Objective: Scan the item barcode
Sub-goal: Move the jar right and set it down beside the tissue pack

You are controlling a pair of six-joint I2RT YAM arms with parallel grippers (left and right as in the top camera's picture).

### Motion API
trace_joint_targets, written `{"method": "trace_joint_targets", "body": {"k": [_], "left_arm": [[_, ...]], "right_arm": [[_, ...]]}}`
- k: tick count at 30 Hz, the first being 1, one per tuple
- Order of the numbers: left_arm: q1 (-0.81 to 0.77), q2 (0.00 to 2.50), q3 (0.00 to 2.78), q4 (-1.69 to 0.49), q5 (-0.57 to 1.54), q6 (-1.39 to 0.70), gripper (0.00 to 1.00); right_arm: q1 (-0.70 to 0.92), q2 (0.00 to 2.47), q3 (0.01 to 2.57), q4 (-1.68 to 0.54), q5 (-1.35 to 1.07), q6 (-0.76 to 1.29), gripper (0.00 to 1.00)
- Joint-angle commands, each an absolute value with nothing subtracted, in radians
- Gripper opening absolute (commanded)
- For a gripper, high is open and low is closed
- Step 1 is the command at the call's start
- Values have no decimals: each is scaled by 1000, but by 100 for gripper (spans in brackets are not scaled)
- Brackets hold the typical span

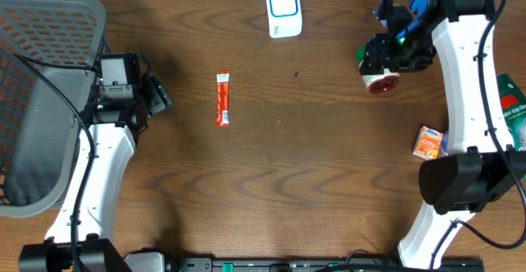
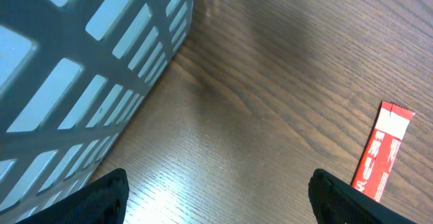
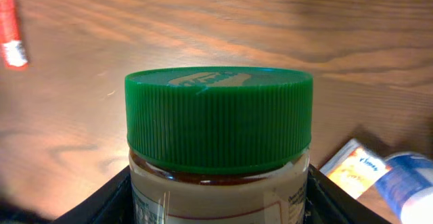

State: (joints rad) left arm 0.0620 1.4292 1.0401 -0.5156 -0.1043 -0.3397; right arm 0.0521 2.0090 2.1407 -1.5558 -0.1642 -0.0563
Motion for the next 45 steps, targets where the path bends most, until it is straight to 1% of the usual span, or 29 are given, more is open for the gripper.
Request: {"method": "trace_joint_targets", "body": {"k": [1,7,15,20,22,27,29,30,31,32,33,34,35,37,39,45], "left_arm": [[75,1424,1051,-516,-124,-342,85],[75,1424,1051,-516,-124,-342,85],[75,1424,1051,-516,-124,-342,85],[75,1424,1051,-516,-124,-342,85],[75,1424,1051,-516,-124,-342,85],[75,1424,1051,-516,-124,-342,85],[75,1424,1051,-516,-124,-342,85],[75,1424,1051,-516,-124,-342,85],[75,1424,1051,-516,-124,-342,85],[75,1424,1051,-516,-124,-342,85],[75,1424,1051,-516,-124,-342,85],[75,1424,1051,-516,-124,-342,85],[75,1424,1051,-516,-124,-342,85],[75,1424,1051,-516,-124,-342,85],[75,1424,1051,-516,-124,-342,85],[75,1424,1051,-516,-124,-342,85]], "right_arm": [[-9,2003,2035,-1473,-107,-56,21],[-110,2003,1837,-1254,-28,11,21],[-235,2003,1627,-957,-35,59,22],[-279,2003,1557,-860,-33,51,25],[-292,2003,1533,-826,-31,51,25],[-306,2003,1501,-823,-26,51,26],[-309,2003,1488,-823,-11,51,33],[-310,2003,1482,-823,1,51,38],[-311,2003,1477,-827,11,51,45],[-311,2003,1473,-828,11,51,49],[-311,2003,1470,-828,11,51,57],[-311,2003,1469,-828,11,51,68],[-311,2003,1469,-828,11,51,77],[-311,2003,1469,-827,11,51,91],[-311,2003,1469,-827,11,51,99],[-311,2001,1483,-831,10,51,99]]}}
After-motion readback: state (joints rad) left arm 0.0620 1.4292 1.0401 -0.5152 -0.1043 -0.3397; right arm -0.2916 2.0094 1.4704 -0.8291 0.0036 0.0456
